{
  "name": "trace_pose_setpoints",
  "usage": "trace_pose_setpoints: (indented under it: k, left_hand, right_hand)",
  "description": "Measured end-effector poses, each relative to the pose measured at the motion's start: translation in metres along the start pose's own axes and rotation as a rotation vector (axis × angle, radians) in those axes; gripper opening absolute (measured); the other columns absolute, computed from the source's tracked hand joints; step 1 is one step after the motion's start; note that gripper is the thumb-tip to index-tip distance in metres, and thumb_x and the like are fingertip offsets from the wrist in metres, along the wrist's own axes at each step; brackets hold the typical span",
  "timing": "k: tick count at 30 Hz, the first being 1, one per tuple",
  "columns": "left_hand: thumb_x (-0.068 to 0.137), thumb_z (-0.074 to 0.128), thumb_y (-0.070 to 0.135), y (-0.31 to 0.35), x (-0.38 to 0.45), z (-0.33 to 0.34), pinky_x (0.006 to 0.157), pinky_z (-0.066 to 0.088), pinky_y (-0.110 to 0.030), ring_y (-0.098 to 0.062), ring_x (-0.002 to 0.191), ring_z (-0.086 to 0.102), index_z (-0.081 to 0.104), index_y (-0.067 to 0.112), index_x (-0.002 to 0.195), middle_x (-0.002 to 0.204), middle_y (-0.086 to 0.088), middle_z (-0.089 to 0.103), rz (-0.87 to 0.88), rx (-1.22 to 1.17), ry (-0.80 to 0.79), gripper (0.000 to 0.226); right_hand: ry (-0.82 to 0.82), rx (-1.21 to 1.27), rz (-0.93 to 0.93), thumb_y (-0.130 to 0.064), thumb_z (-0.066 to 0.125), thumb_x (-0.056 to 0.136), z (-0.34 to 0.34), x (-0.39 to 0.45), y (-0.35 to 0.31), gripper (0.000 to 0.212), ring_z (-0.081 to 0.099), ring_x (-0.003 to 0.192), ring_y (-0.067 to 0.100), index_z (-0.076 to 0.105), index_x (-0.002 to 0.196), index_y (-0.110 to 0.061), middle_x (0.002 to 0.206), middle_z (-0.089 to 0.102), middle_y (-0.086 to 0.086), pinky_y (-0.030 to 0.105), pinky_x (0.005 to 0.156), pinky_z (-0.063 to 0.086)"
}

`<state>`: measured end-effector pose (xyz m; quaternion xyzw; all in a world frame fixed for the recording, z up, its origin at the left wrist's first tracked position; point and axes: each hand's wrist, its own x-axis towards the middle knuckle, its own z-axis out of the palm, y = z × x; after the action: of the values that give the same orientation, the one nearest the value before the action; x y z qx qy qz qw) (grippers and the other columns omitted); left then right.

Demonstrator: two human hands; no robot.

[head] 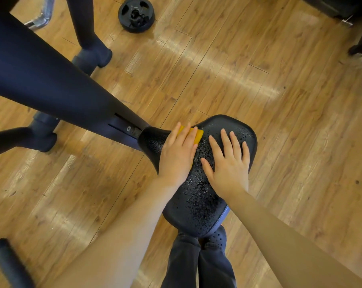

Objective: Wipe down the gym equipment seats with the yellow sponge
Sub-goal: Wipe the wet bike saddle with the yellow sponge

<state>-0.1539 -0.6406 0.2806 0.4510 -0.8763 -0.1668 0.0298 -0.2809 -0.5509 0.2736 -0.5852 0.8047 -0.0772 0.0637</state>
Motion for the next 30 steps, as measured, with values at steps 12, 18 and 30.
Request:
trace_pose_setpoints:
  k: [12,18,30]
  left_hand:
    - [0.098,0.035,0.033,0.001,-0.022,-0.004,0.113,0.032,-0.038,-0.025,0.141,0.033,0.054,0.009,0.136,0.144,-0.007,0.049,0.071,-0.057,0.069,0.048]
    - [0.097,0.034,0.031,0.011,-0.025,0.002,0.11,0.033,-0.04,-0.028,0.142,0.031,0.051,0.009,0.137,0.147,-0.008,0.045,0.044,-0.094,0.061,0.049]
    - [0.097,0.032,0.03,0.014,-0.013,0.003,0.114,0.032,-0.037,-0.025,0.142,0.032,0.051,0.01,0.138,0.147,-0.007,0.046,0.056,-0.091,0.051,0.05]
  right_hand:
    - [0.031,-0.004,0.029,-0.054,0.037,0.094,-0.001,-0.013,0.006,0.061,0.023,0.144,0.031,0.044,0.143,-0.019,0.154,0.03,0.015,0.055,0.115,0.019]
    - [0.036,0.013,0.024,-0.055,0.035,0.095,0.0,-0.013,0.007,0.061,0.024,0.144,0.031,0.045,0.143,-0.018,0.154,0.031,0.015,0.055,0.115,0.019]
    - [0.008,0.036,0.019,-0.053,0.034,0.093,-0.003,-0.015,0.011,0.063,0.022,0.144,0.029,0.043,0.144,-0.016,0.155,0.03,0.014,0.051,0.116,0.014]
